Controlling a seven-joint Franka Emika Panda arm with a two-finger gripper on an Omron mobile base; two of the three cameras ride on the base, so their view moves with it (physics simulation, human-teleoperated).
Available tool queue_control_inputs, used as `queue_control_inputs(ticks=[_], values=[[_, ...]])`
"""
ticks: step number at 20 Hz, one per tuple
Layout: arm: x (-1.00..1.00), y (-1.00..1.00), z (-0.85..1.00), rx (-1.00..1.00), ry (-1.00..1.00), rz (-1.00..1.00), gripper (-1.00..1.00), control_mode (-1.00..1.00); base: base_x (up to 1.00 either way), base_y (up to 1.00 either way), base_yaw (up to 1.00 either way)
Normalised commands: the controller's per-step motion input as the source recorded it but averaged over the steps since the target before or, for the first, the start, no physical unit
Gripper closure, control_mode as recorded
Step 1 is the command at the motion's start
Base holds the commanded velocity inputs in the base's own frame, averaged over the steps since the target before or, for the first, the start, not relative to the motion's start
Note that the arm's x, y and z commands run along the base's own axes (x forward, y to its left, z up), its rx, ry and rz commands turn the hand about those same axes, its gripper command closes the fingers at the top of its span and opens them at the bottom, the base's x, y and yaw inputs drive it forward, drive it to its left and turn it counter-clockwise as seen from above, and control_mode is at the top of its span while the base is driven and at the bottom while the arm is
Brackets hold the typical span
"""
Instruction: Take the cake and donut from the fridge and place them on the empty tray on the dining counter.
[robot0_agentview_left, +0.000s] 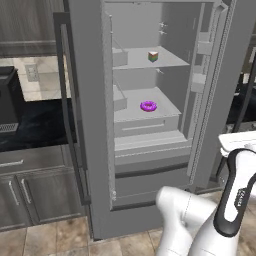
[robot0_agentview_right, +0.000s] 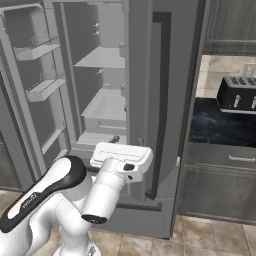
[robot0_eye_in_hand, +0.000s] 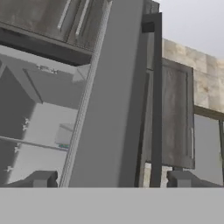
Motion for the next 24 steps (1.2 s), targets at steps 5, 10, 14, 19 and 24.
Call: queue_control_inputs(ticks=[5,10,14,19,24], values=[[-0.09,0.79,0.24,-0.15,-0.08,-0.14,-1.00,-1.00,0.00,0.00,0.00],[-0.07,0.89,0.06,-0.04,-0.03,-0.05,-1.00,-1.00,0.00,0.00,0.00],[0.11,0.98,0.00,0.00,0.07,-0.04,-1.00,-1.00,0.00,0.00,0.00],[0.17,1.00,0.00,0.02,0.04,-0.13,-1.00,-1.00,0.00,0.00,0.00],[0.16,1.00,-0.15,0.08,0.00,-0.35,-1.00,-1.00,0.00,0.00,0.00]])
